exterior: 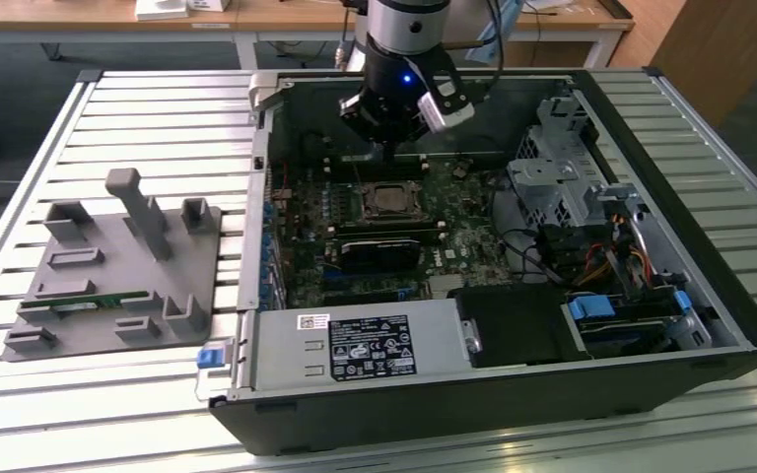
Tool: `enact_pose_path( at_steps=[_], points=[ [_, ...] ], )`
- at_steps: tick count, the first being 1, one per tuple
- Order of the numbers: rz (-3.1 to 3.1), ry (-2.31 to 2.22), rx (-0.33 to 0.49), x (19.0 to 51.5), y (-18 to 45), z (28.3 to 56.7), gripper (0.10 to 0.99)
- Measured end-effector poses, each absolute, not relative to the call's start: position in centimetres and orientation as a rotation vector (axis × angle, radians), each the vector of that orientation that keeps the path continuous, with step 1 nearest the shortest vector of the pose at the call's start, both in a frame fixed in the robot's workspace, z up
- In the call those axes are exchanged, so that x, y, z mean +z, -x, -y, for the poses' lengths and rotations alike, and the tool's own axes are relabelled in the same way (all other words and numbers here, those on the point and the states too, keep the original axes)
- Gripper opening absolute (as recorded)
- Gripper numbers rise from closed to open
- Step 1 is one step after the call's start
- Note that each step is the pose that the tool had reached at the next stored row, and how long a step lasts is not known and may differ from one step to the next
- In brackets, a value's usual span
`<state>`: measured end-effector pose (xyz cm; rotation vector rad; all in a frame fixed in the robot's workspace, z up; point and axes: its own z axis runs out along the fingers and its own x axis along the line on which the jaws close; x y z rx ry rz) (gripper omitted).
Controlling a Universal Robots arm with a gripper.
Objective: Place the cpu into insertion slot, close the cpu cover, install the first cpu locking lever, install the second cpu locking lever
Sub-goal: 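Install the first cpu locking lever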
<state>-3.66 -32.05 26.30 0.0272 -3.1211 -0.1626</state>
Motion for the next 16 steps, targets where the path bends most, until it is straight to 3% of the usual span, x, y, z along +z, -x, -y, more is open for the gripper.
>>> enact_pose_path(
  at_steps=[16],
  points=[
    [3.137,-0.031,-0.165,26.2,5.9,32.0,0.106]
  ],
)
